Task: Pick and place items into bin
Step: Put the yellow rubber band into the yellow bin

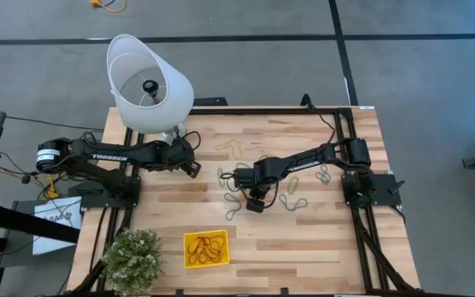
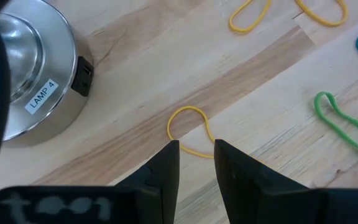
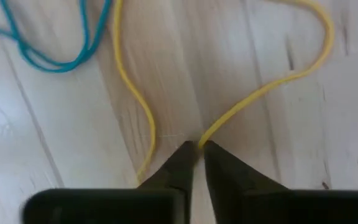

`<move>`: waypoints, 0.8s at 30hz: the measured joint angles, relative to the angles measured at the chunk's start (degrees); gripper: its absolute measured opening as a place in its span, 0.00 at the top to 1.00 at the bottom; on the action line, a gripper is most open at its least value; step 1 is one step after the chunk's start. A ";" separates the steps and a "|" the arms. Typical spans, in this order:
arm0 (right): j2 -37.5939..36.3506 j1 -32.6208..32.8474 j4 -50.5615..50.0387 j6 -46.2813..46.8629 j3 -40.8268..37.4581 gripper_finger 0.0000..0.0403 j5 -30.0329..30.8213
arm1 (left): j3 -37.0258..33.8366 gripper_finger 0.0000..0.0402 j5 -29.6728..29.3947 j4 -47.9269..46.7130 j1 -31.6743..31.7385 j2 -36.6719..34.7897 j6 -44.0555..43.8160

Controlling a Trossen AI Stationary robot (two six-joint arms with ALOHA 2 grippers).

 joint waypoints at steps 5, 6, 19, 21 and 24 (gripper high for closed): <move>-1.09 0.37 1.19 -4.42 -0.25 0.98 -1.90 | 0.00 0.77 0.00 0.02 0.00 0.00 0.02; -1.41 0.39 1.65 -4.92 -0.36 0.99 -2.46 | 0.00 0.77 0.00 0.02 0.00 0.00 0.03; -15.63 5.56 28.46 -14.49 -0.14 1.00 -23.32 | 0.00 0.77 -0.60 1.45 0.00 0.02 0.45; -15.57 7.58 33.71 -16.33 -0.06 1.00 -23.76 | 0.00 0.77 -0.63 2.02 0.00 0.02 1.06; -13.19 10.74 39.93 -19.28 -0.15 1.00 -24.04 | 0.00 0.77 -0.64 3.11 0.02 0.02 1.98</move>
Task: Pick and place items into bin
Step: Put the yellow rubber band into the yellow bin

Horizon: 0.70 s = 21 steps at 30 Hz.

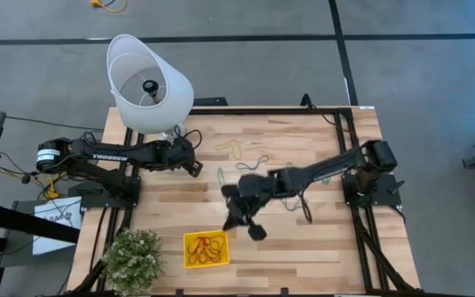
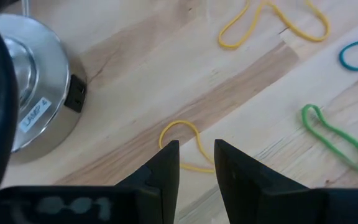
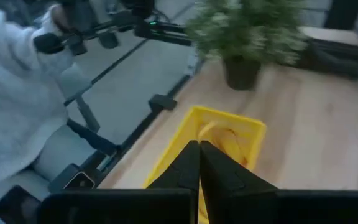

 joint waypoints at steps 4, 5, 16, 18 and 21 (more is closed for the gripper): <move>4.30 3.29 7.61 0.11 -0.02 1.00 -0.18 | 0.00 0.77 -0.01 1.13 -0.02 0.00 0.96; 5.39 3.86 9.50 0.79 0.17 1.00 -0.19 | 0.00 0.77 -0.02 1.56 -0.02 0.00 1.14; 16.98 3.66 10.76 2.45 4.48 1.00 11.66 | 0.00 0.77 0.32 1.93 -0.02 0.00 0.13; 18.09 3.32 11.21 3.73 5.44 1.00 11.46 | 0.00 0.77 0.45 1.88 -0.02 0.00 0.03; 18.34 3.05 10.28 6.28 5.63 1.00 8.18 | 0.00 0.77 0.53 1.85 -0.02 0.00 0.47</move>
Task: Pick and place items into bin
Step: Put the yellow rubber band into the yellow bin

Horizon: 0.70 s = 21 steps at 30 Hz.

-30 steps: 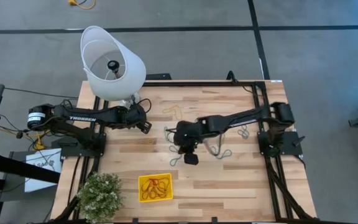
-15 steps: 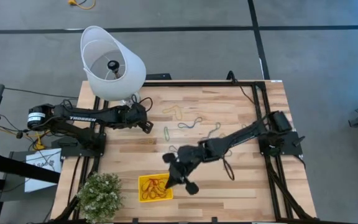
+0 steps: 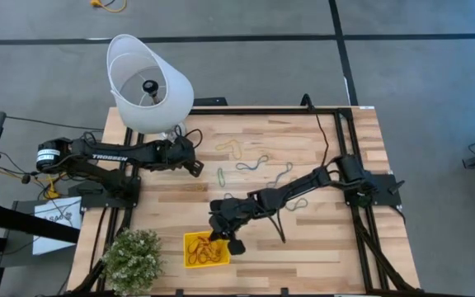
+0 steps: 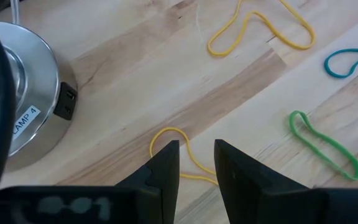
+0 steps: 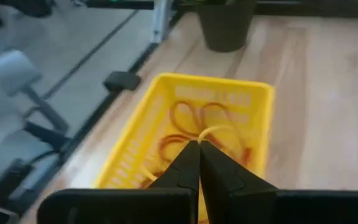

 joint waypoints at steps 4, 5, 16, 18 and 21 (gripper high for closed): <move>0.66 0.44 -1.37 0.68 -0.06 0.98 -0.87 | 0.00 0.77 -0.03 0.00 0.00 0.00 0.62; 0.64 0.57 -1.04 0.66 -0.06 0.97 -0.82 | 0.00 0.77 -0.12 0.00 0.00 0.00 0.51; -2.94 -1.03 -10.10 -0.22 3.27 0.83 -0.71 | 0.00 0.77 -0.48 0.07 0.00 0.00 0.04; -4.57 -1.99 -16.16 -1.87 5.36 0.82 -0.38 | 0.00 0.77 -0.41 0.10 0.00 0.00 -0.91; -7.79 -4.11 -26.08 -3.08 7.49 0.82 1.22 | 0.00 0.77 0.42 0.39 0.02 0.00 -1.56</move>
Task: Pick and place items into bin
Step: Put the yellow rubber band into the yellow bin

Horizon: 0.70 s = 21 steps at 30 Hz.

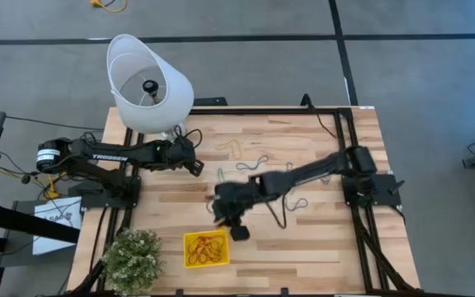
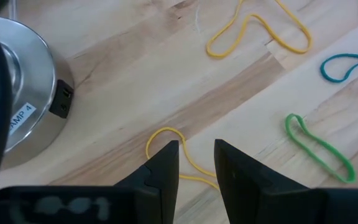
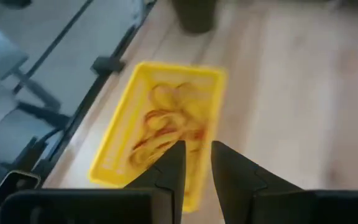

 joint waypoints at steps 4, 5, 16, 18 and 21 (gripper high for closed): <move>-7.76 -4.87 -11.85 -0.90 -0.06 0.82 5.20 | 0.00 0.77 0.03 -0.03 0.00 0.00 -1.38; -9.86 -6.39 -14.23 -1.26 0.05 0.82 7.12 | 0.00 0.77 0.04 -0.04 0.00 0.00 -1.98; -22.05 -30.18 -14.98 -6.87 -5.95 0.82 5.19 | 0.00 0.77 1.14 -0.98 -0.02 0.00 -1.51; -21.12 -34.19 -8.40 -3.98 -11.14 0.82 -2.46 | 0.00 0.77 1.18 -0.96 0.00 0.00 -1.53; -17.28 -37.85 2.58 -0.50 -18.29 0.82 -11.26 | 0.00 0.77 1.20 -0.96 -0.02 0.00 -1.34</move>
